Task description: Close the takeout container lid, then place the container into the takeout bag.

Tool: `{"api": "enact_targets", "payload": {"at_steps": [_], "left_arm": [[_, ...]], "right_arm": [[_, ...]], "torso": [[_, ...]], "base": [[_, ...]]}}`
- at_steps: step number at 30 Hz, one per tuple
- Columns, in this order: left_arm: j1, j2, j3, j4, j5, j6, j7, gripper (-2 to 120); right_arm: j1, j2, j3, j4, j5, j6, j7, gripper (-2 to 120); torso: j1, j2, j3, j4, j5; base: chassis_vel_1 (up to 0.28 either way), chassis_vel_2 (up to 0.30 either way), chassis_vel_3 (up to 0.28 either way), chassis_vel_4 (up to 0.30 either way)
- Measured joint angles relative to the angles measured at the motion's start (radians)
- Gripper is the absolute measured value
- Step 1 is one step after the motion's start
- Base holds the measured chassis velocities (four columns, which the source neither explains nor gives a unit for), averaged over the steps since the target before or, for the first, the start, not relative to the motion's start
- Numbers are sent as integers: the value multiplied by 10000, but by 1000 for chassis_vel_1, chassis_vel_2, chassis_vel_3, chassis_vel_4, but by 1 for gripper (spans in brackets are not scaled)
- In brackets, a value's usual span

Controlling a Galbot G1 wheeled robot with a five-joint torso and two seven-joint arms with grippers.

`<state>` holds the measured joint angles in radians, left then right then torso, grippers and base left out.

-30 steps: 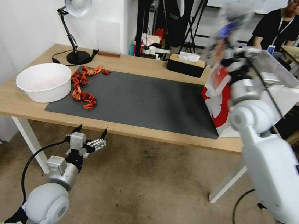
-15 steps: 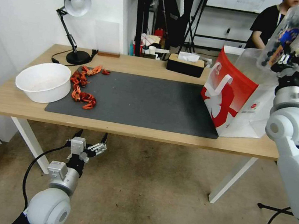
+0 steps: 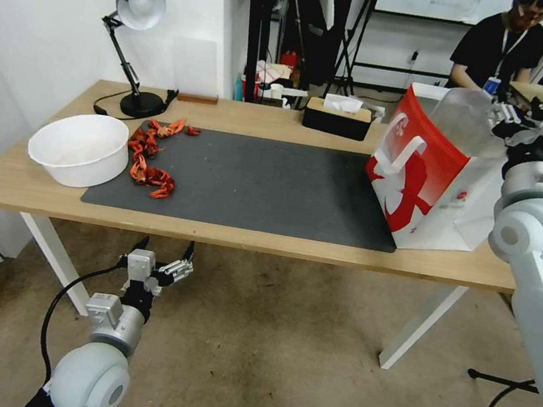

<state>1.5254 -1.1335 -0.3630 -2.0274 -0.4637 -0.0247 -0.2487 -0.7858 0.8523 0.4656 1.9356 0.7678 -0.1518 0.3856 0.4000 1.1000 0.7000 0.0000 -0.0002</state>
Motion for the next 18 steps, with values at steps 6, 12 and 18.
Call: {"api": "enact_targets", "payload": {"at_steps": [6,12,18], "left_arm": [[24,-65,-67,-23,-32,-297,501,100],[79,-83,-90,53,-62,-490,641,100],[153,-183,-127,209,228,-845,629,100]], "right_arm": [[-1951,-256,360,1381,-233,417,-1011,99],[-3829,-117,670,2367,-977,937,-1463,100],[-6260,573,717,2960,-2335,1989,-1704,100]], "torso": [[-1,0,-1,-2,2],[-1,0,-1,-2,1],[0,1,-1,-2,0]], "base": [[0,0,0,0],[0,0,0,0],[0,0,0,0]]}}
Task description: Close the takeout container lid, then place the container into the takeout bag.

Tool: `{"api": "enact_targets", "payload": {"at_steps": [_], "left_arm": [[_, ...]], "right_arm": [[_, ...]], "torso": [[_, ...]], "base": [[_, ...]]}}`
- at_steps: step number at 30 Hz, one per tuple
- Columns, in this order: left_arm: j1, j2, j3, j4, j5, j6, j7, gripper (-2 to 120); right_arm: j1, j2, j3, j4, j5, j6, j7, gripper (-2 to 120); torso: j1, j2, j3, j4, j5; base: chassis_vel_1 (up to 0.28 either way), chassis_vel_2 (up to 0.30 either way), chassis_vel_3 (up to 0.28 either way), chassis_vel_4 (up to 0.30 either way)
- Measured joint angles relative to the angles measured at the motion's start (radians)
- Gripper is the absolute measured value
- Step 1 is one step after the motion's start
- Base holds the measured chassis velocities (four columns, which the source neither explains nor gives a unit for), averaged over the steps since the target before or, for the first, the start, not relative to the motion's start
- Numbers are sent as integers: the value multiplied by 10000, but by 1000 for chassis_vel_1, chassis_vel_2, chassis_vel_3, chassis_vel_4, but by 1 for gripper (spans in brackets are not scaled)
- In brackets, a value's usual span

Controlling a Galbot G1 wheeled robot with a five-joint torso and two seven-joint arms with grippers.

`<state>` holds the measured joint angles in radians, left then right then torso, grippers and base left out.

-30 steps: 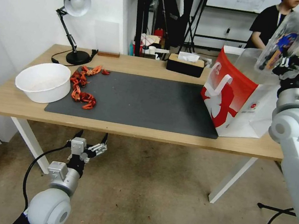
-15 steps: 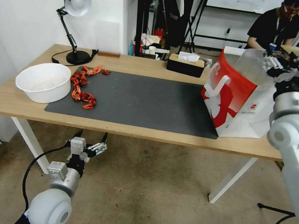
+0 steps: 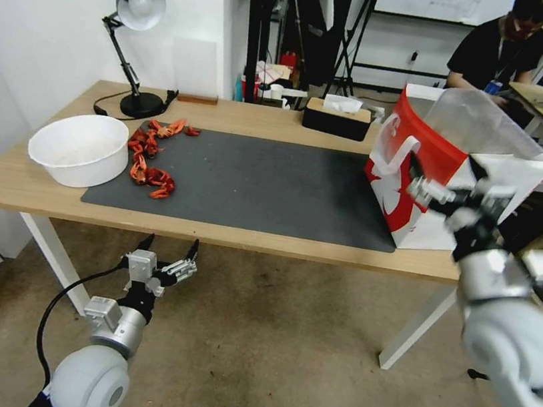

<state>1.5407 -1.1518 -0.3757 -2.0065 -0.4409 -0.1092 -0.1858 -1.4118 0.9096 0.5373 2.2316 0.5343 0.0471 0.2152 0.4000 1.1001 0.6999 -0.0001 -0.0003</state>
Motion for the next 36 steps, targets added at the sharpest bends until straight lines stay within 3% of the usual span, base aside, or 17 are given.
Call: {"api": "enact_targets", "payload": {"at_steps": [6,13,18,36], "left_arm": [[241,-91,-71,114,464,-708,-210,100],[369,-146,-93,276,581,-1062,-361,100],[477,-94,-167,418,515,-1242,-277,100],[580,59,-306,433,358,-1345,-87,100]], "right_arm": [[-2084,1500,-149,-421,-1754,1647,-87,100],[-3168,2557,-329,-1388,-2447,2807,-329,100],[-3300,2913,-339,-1895,-2443,3175,-579,100],[-3253,2889,-297,-2056,-2109,3256,-790,100]], "torso": [[-1,1,0,0,2],[-1,-1,0,0,1],[-1,-1,0,2,0],[-1,-1,1,1,2]], "base": [[0,0,0,0],[0,0,0,0],[0,0,0,0],[0,0,0,0]]}}
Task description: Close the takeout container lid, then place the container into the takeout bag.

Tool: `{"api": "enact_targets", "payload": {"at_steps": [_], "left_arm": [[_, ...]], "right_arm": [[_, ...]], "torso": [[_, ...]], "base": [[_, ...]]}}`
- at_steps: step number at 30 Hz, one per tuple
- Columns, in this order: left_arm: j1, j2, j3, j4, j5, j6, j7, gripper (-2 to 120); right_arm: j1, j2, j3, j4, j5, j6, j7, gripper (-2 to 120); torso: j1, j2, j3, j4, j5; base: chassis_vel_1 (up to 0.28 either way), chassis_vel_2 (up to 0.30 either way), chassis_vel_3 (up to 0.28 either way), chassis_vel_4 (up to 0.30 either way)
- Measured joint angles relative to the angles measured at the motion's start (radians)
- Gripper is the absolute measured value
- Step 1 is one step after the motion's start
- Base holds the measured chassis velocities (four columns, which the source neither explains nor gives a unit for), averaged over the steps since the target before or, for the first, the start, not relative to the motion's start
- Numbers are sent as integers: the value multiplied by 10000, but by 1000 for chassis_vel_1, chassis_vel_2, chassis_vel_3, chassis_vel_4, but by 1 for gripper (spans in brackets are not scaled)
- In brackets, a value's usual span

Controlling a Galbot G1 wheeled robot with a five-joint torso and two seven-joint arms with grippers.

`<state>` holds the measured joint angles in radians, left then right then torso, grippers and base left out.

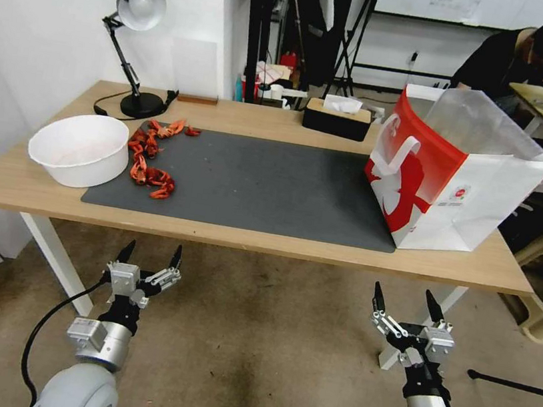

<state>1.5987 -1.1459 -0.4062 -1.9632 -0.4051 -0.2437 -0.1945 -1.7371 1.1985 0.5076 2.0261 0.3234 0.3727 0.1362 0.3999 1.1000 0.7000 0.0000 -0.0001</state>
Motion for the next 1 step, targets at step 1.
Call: {"api": "enact_targets", "payload": {"at_steps": [1], "left_arm": [[-1,1,0,-2,-1,2,0,100]], "right_arm": [[3,-2,0,1,2,-3,0,100]], "torso": [[1,0,0,0,0]], "base": [[0,0,0,0]]}}
